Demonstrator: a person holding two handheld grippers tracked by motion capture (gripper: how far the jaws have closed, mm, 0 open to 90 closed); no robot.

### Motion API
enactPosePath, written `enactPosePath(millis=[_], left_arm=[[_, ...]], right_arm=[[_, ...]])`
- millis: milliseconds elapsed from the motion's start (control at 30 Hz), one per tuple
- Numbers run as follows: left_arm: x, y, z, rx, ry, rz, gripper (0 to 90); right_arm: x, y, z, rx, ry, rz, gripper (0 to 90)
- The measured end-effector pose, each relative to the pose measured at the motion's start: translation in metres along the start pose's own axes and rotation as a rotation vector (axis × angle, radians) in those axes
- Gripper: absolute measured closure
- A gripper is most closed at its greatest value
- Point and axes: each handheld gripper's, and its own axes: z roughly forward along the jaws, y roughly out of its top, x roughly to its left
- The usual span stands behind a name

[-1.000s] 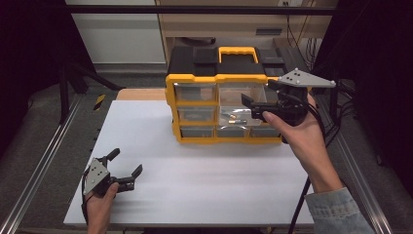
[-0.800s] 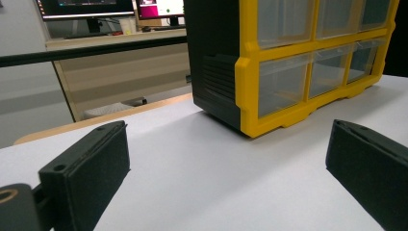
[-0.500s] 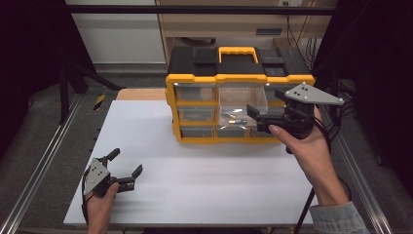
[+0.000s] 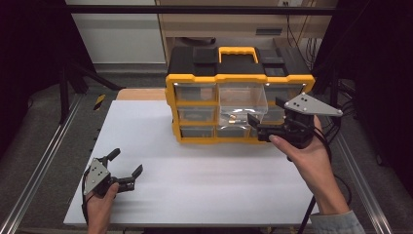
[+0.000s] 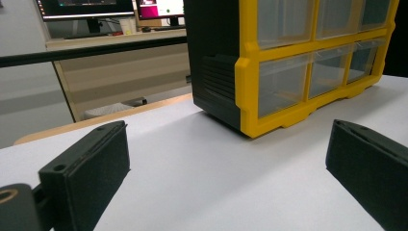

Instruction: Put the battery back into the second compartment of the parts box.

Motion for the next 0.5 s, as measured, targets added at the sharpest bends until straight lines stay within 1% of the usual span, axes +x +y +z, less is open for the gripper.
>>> enactPosePath(millis=[200, 233, 367, 500], left_arm=[[0.000, 0.000, 0.000, 0.001, 0.000, 0.001, 1.1], [0.000, 0.000, 0.000, 0.001, 0.000, 0.001, 1.0], [0.000, 0.000, 0.000, 0.002, 0.000, 0.002, 1.1], [0.000, 0.000, 0.000, 0.002, -0.001, 0.001, 1.1]], right_arm=[[0.000, -0.006, 0.000, 0.012, -0.002, -0.006, 4.9], [0.000, -0.007, 0.000, 0.013, -0.006, 0.001, 4.6], [-0.002, -0.013, 0.001, 0.021, -0.010, 0.006, 4.4], [-0.003, -0.019, 0.001, 0.028, -0.005, 0.001, 3.9]])
